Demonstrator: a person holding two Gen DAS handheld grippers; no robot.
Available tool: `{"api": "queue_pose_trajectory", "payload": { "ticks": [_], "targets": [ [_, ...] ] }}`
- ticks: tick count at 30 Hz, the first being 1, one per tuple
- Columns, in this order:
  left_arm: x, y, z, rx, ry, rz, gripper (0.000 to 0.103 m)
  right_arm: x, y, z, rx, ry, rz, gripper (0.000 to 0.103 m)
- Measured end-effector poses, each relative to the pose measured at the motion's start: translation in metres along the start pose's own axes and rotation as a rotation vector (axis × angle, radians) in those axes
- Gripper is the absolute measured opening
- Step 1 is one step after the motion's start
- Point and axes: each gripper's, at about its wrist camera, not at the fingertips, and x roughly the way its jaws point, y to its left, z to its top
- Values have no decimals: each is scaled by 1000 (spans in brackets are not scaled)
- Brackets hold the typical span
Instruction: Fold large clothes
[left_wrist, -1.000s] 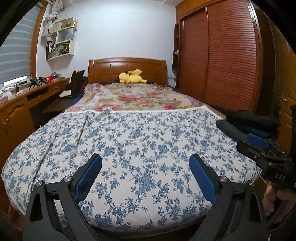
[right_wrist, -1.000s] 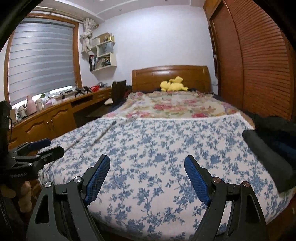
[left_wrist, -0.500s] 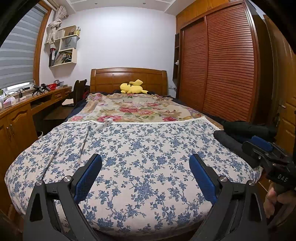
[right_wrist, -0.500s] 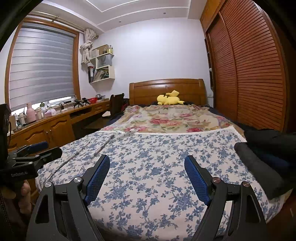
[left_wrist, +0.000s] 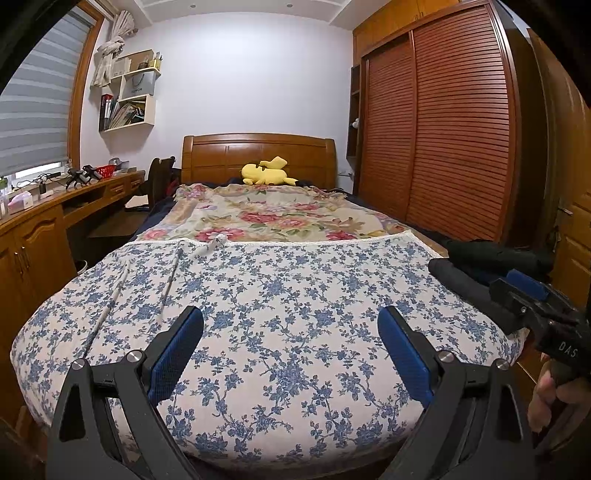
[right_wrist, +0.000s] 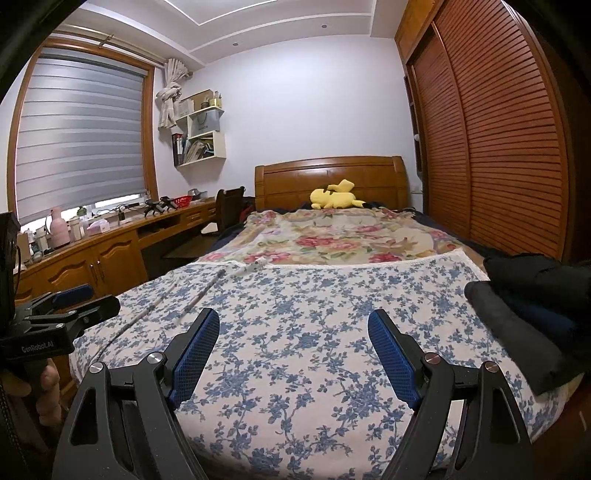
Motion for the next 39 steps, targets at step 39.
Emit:
{"api": "queue_pose_trajectory", "payload": {
  "ticks": [39],
  "targets": [
    [-3,-2,1,10,-5,-1,96,1,-13,0,16,7,-1,84]
  ]
}}
